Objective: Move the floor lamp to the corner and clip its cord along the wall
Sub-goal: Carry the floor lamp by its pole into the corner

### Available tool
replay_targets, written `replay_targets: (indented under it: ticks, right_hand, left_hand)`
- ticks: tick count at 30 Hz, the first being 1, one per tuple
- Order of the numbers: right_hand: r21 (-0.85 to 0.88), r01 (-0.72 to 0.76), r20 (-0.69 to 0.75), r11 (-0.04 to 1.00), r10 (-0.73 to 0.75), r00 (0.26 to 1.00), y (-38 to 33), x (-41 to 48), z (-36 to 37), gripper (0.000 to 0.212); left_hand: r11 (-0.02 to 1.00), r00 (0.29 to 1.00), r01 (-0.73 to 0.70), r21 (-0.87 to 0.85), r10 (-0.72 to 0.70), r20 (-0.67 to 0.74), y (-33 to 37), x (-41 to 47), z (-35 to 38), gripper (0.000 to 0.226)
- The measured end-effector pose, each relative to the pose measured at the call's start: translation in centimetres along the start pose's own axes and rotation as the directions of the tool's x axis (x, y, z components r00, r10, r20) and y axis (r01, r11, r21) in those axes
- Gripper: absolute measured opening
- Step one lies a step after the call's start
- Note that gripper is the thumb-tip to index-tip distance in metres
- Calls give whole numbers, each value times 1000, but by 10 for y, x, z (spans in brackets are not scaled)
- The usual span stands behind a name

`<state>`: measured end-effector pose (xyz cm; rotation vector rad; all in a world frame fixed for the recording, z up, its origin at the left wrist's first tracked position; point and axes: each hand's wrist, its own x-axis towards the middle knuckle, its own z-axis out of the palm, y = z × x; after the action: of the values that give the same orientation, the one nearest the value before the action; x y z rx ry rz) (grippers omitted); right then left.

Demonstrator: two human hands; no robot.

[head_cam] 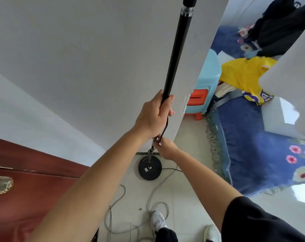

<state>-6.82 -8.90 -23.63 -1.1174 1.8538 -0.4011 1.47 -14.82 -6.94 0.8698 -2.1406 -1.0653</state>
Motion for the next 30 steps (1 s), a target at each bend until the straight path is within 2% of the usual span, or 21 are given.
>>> replay_targets:
  ticks: [3, 5, 7, 10, 12, 18, 23, 30]
  right_hand:
    - [5, -43, -51, 999, 44, 998, 5, -1, 1, 18]
    - [10, -69, -72, 998, 70, 995, 3, -7, 2, 28]
    - [13, -88, -62, 996, 88, 994, 1, -17, 0, 24]
    - [10, -103, -24, 995, 103, 994, 10, -35, -10, 33]
    - [15, -103, -20, 995, 103, 994, 20, -54, -26, 40]
    - [85, -13, -104, 996, 22, 994, 50, -130, -78, 35]
    - [98, 11, -185, 995, 7, 983, 118, -213, -117, 33]
    - [164, -65, -277, 984, 109, 955, 261, -341, -158, 34]
  left_hand:
    - [999, 1000, -29, -21, 29, -6, 3, 0, 7, 30]
    - [999, 999, -41, -22, 41, -13, 9, -2, 12, 34]
    - [999, 1000, -30, -20, 30, 2, 17, -6, 17, 34]
    - [998, 995, -51, 25, 48, 91, 38, -14, 24, 35]
    - [994, 987, -97, 57, 88, 133, 58, -18, 31, 37]
    - [971, 965, -237, 35, 231, 120, 149, -18, 74, 30]
    - [945, 932, -328, -13, 325, 162, 230, -41, 151, 31]
    - [908, 872, -409, -91, 418, 254, 336, -104, 305, 34]
